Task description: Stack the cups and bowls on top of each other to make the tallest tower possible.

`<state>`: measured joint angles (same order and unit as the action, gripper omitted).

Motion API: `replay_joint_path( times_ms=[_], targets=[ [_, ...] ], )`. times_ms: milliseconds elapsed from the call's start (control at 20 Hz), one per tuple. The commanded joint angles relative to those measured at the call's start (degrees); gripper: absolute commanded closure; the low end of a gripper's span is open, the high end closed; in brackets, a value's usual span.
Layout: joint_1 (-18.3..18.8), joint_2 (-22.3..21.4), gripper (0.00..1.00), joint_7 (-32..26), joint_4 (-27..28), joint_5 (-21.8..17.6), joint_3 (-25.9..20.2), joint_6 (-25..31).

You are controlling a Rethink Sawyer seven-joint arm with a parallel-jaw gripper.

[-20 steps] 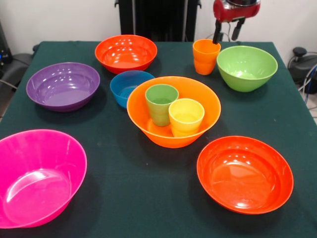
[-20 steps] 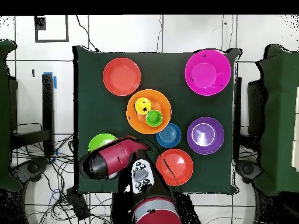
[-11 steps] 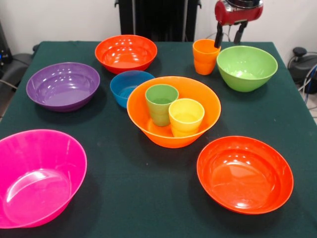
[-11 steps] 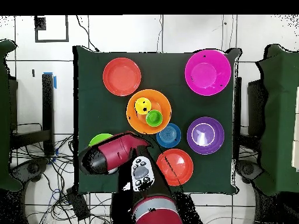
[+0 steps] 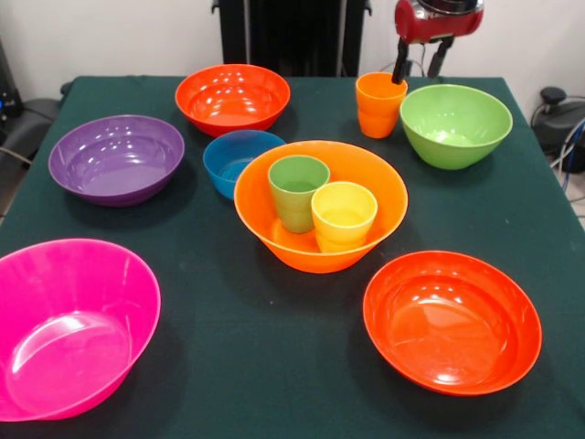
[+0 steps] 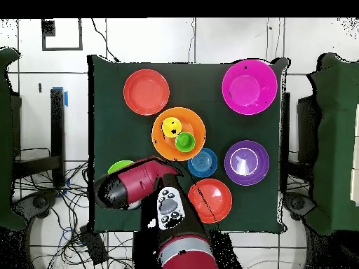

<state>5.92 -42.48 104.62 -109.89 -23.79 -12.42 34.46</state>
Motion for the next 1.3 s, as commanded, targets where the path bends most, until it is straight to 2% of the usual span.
replay_joint_path(
  times_ms=[50, 300, 550, 1300],
  targets=[
    [-1.2, 2.8, 0.0, -2.8, 3.1, -4.2, -0.7, 7.8],
    [-1.1, 3.1, 0.0, -2.7, 3.5, -4.7, -1.0, 8.1],
    [0.0, 3.4, 0.0, -2.3, 3.0, -5.5, -1.6, 4.2],
    [0.4, 4.4, 0.0, -1.3, 3.5, -8.9, -1.5, 0.1]
  ],
)
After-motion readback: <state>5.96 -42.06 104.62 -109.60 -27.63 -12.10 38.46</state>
